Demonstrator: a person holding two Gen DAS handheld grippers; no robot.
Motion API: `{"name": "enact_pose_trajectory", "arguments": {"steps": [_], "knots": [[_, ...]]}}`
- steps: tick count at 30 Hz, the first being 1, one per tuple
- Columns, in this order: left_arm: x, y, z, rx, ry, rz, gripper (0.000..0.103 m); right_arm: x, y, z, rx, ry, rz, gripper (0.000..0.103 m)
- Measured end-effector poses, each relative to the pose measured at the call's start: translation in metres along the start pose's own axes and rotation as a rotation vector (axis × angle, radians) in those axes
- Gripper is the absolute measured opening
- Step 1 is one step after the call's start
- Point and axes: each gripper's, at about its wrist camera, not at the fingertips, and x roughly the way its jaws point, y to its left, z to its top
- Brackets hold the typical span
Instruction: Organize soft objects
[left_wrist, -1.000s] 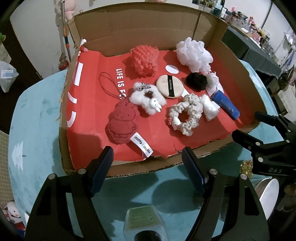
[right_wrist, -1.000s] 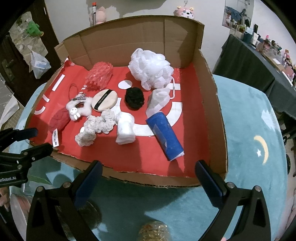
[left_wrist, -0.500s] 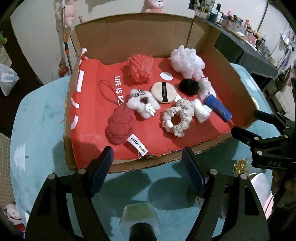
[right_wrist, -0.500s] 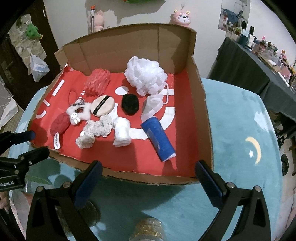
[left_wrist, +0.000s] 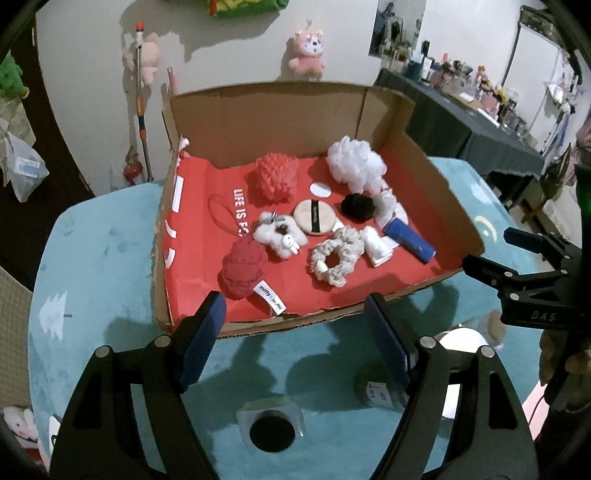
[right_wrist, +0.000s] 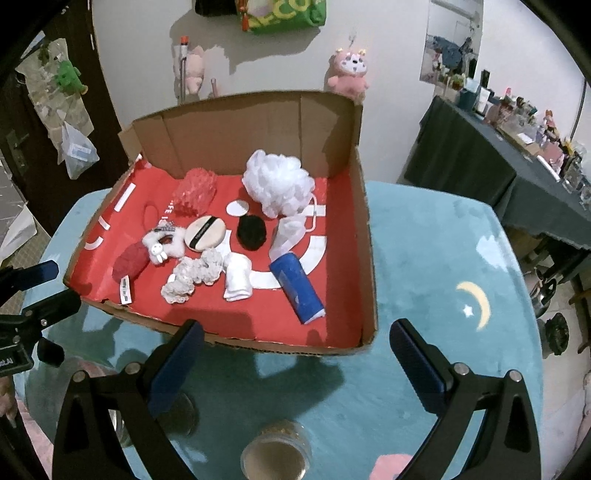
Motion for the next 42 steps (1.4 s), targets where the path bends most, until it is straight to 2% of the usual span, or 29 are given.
{"name": "enact_pose_trajectory", "arguments": {"steps": [4,8,9,10,11,13,19,23,27,31,38,42], "knots": [[-0.017,-0.004,-0.006,0.002,-0.06,-0.004,0.077,-0.018,0.0,-0.004,-0.006,-0.053,-0.01,0.103],[-0.041,-0.01,-0.018,-0.003,-0.145,-0.006,0.078,-0.048,0.001,-0.013,-0.019,-0.144,-0.032,0.103],[-0.046,-0.013,-0.022,-0.002,-0.165,-0.006,0.082,-0.056,0.001,-0.016,-0.022,-0.167,-0.033,0.103],[-0.053,-0.015,-0.027,-0.003,-0.191,-0.007,0.091,-0.064,0.001,-0.019,-0.025,-0.193,-0.033,0.103],[-0.061,-0.018,-0.034,-0.003,-0.224,-0.006,0.096,-0.075,0.002,-0.025,-0.026,-0.225,-0.033,0.103],[-0.076,-0.025,-0.048,0.009,-0.292,-0.001,0.096,-0.093,0.002,-0.035,-0.027,-0.276,-0.027,0.103],[-0.101,-0.041,-0.083,0.023,-0.378,-0.007,0.098,-0.142,0.006,-0.079,-0.036,-0.415,-0.023,0.103],[-0.107,-0.048,-0.108,0.013,-0.414,0.015,0.099,-0.153,0.011,-0.106,-0.04,-0.45,-0.008,0.103],[-0.099,-0.047,-0.129,-0.014,-0.398,0.013,0.099,-0.146,0.017,-0.13,-0.047,-0.435,0.009,0.103],[-0.076,-0.044,-0.147,-0.038,-0.34,0.014,0.099,-0.124,0.022,-0.152,-0.043,-0.399,0.016,0.103],[-0.014,-0.041,-0.167,-0.072,-0.177,0.043,0.099,-0.053,0.022,-0.173,-0.009,-0.22,0.046,0.103],[0.012,-0.039,-0.172,-0.082,-0.112,0.054,0.099,-0.022,0.02,-0.177,0.013,-0.141,0.03,0.103]]}}
